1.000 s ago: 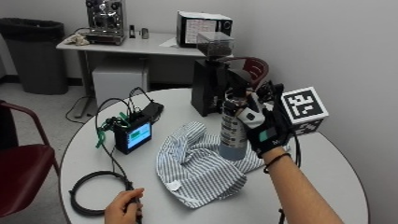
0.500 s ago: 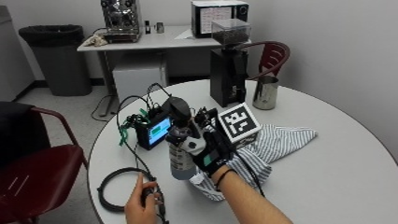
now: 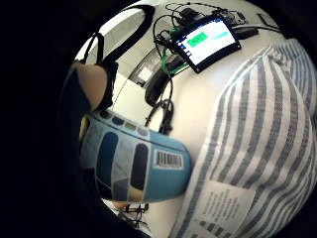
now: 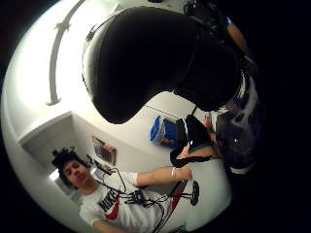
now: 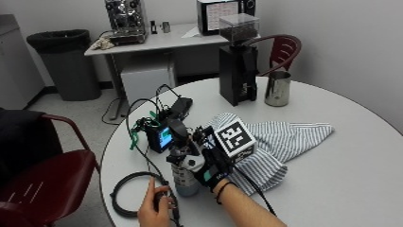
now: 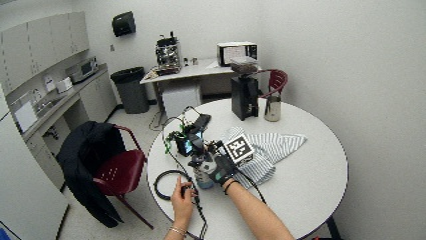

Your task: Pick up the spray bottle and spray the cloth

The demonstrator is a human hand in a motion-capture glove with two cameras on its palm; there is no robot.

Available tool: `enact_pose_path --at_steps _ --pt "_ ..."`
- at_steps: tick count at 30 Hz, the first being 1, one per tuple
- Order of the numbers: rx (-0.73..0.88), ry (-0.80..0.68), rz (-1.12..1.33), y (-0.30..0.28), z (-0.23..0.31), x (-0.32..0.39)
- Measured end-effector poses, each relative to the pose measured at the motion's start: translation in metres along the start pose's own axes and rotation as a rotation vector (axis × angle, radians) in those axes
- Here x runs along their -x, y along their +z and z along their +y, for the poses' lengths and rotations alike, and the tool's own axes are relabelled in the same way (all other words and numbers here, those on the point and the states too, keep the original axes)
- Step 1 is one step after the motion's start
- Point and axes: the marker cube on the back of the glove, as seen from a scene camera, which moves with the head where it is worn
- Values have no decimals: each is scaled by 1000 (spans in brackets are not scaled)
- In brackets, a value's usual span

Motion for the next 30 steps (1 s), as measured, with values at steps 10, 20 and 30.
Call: enact_pose_path --at_steps 10,20,30 --pt "33 -7 36 -2 4 -11" --pt "93 29 100 -12 20 -14" --pt "33 39 274 -108 61 33"
